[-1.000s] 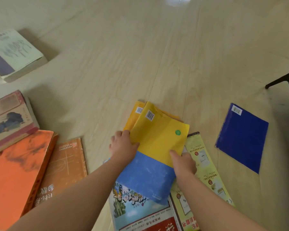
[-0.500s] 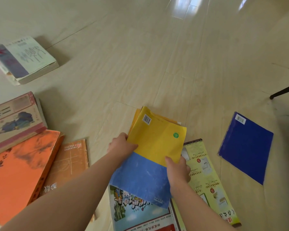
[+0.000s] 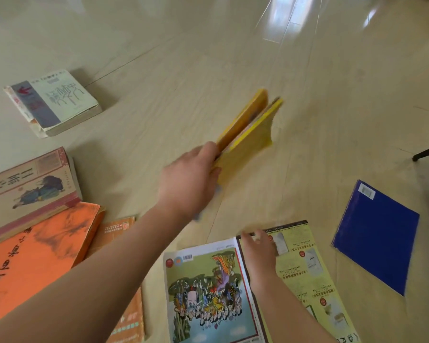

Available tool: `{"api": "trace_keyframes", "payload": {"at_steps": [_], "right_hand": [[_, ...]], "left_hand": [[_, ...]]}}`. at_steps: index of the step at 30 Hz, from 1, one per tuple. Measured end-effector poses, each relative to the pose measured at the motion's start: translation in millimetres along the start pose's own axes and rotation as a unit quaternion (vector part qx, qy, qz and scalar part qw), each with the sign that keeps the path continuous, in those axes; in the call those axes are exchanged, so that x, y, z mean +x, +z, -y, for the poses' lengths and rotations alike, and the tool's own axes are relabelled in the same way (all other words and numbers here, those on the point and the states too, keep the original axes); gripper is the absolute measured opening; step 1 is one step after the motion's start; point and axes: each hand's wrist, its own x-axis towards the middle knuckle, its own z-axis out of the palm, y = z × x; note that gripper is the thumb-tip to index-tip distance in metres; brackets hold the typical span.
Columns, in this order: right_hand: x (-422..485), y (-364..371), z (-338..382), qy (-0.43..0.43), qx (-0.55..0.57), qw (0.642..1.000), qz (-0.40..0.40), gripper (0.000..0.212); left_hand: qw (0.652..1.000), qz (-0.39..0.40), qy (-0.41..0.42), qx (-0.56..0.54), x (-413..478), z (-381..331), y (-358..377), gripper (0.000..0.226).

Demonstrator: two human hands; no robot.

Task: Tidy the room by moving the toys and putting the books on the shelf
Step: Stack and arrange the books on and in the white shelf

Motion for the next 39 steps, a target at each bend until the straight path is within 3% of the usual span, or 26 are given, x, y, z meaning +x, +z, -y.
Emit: {"api": "trace_keyframes", "payload": {"at_steps": [2, 4, 6, 8, 11, 13, 18, 22, 25, 30, 32, 35, 39], "right_hand": [[-1, -3, 1, -0.014, -0.058, 0.998, -0.027, 0.049], [-3, -6, -1, -0.021, -0.132, 0.990, -0.041, 0.051], [-6, -7, -6, -0.028, -0.210, 0.976, -0.043, 0.058], [-10, -6, -12, -0.045, -0.272, 0.961, -0.039, 0.071], [-12, -2, -23, -0.066, -0.333, 0.941, -0.011, 0.090], [-13, -1, -30, -0.076, -0.373, 0.925, 0.006, 0.095], [-16, -12, -43, -0.081, -0.426, 0.901, -0.015, 0.096], [-17, -14, -39, -0.109, -0.487, 0.866, -0.007, 0.083], [-21, -14, -27, -0.140, -0.474, 0.869, -0.015, 0.066], [-27, -29, -2, -0.169, -0.348, 0.922, -0.002, 0.022], [-33, -38, 11, -0.176, -0.295, 0.939, 0.014, 0.010], [-38, -60, 37, -0.160, -0.266, 0.951, 0.005, 0.022], [-51, -92, 72, -0.197, -0.270, 0.942, -0.001, 0.017]], "left_hand": [[0.989, -0.090, 0.097, 0.061, 0, 4, 2, 0.012], [0.979, -0.117, 0.137, 0.096, -4, 16, 14, 0.022], [0.976, -0.063, 0.161, 0.130, -14, 35, 31, 0.027], [0.973, 0.064, 0.164, 0.149, -33, 53, 48, 0.045], [0.948, 0.255, 0.090, 0.170, -67, 70, 76, 0.069], [0.940, 0.291, 0.061, 0.168, -79, 66, 80, 0.083], [0.926, 0.350, -0.018, 0.137, -67, 59, 87, 0.076], [0.922, 0.372, -0.053, 0.097, -67, 60, 95, 0.074], [0.934, 0.347, 0.041, 0.072, -76, 39, 91, 0.071], [0.925, 0.353, 0.142, -0.005, -79, 14, 94, 0.089], [0.925, 0.351, 0.111, -0.091, -69, 8, 89, 0.094], [0.914, 0.318, 0.015, -0.251, -46, 3, 72, 0.094], [0.925, 0.309, 0.059, -0.211, -26, -10, 53, 0.069]]}}
